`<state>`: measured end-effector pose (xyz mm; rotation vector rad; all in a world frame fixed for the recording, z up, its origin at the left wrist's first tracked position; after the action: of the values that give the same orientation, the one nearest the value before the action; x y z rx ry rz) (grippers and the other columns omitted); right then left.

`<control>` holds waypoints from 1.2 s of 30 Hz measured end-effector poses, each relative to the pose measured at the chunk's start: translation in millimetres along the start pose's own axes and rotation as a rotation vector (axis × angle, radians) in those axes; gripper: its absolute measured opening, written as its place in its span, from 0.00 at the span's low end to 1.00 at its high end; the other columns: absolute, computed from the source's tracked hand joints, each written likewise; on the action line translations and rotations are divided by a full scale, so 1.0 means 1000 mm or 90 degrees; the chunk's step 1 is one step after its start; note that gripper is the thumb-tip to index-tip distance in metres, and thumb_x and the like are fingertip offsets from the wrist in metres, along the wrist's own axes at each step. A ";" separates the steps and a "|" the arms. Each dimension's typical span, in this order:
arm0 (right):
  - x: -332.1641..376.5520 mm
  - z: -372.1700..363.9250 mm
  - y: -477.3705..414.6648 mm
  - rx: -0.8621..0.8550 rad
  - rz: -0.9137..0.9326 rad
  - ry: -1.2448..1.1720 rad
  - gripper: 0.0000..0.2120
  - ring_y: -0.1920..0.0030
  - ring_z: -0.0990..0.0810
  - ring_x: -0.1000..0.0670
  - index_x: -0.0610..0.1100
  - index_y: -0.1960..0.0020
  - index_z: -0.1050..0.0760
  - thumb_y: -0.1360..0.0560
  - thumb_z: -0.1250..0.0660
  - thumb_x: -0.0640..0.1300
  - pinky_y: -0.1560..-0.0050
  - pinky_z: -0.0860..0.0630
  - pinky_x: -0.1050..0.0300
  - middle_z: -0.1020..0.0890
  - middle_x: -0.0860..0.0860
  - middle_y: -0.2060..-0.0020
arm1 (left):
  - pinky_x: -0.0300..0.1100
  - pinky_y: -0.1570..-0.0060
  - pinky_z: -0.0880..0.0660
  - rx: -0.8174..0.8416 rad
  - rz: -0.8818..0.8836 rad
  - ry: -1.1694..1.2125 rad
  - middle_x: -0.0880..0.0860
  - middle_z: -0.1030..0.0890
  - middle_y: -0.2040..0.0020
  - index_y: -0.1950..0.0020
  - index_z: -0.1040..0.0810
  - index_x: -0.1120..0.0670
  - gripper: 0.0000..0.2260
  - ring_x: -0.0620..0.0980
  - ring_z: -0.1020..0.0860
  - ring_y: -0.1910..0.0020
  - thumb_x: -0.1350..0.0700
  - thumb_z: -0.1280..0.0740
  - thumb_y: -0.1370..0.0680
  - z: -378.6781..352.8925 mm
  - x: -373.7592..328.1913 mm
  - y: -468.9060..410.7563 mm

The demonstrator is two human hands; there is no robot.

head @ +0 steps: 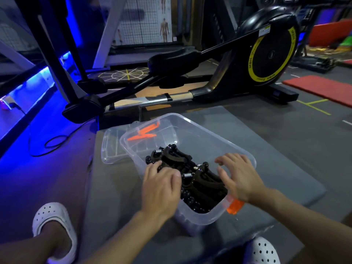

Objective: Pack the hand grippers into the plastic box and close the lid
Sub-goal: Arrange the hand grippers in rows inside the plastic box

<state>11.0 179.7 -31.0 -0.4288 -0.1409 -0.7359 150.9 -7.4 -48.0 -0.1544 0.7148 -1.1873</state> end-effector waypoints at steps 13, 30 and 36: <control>0.109 -0.016 0.039 -0.017 0.022 0.029 0.19 0.49 0.23 0.48 0.49 0.41 0.27 0.24 0.44 0.58 0.43 0.31 0.48 0.21 0.54 0.52 | 0.49 0.34 0.36 0.173 -0.014 -0.163 0.52 0.20 0.49 0.50 0.20 0.53 0.31 0.54 0.24 0.42 0.39 0.59 0.23 0.015 0.078 -0.071; 0.021 0.008 0.003 0.042 0.052 0.116 0.18 0.49 0.22 0.47 0.49 0.40 0.28 0.23 0.48 0.56 0.45 0.29 0.48 0.22 0.53 0.52 | 0.54 0.24 0.52 0.287 -0.073 -0.264 0.54 0.45 0.20 0.22 0.43 0.41 0.36 0.55 0.47 0.21 0.33 0.67 0.27 0.006 0.050 -0.049; 0.045 0.000 0.010 0.002 0.046 0.165 0.21 0.51 0.21 0.46 0.47 0.38 0.27 0.22 0.47 0.58 0.47 0.27 0.47 0.20 0.52 0.51 | 0.54 0.23 0.57 0.281 -0.001 -0.245 0.51 0.43 0.20 0.23 0.40 0.40 0.38 0.53 0.50 0.20 0.33 0.68 0.29 0.016 0.085 -0.070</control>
<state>50.8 158.3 -21.9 -0.3304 0.1161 -0.7141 120.4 -114.2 -38.6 -0.0114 0.1085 -1.2436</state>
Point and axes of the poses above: each hand's wrist, its own y-axis away from the middle knuckle, its own z-axis out of the back of the hand, x = y × z, the point moved 3 cm from there along -y, towards the middle knuckle
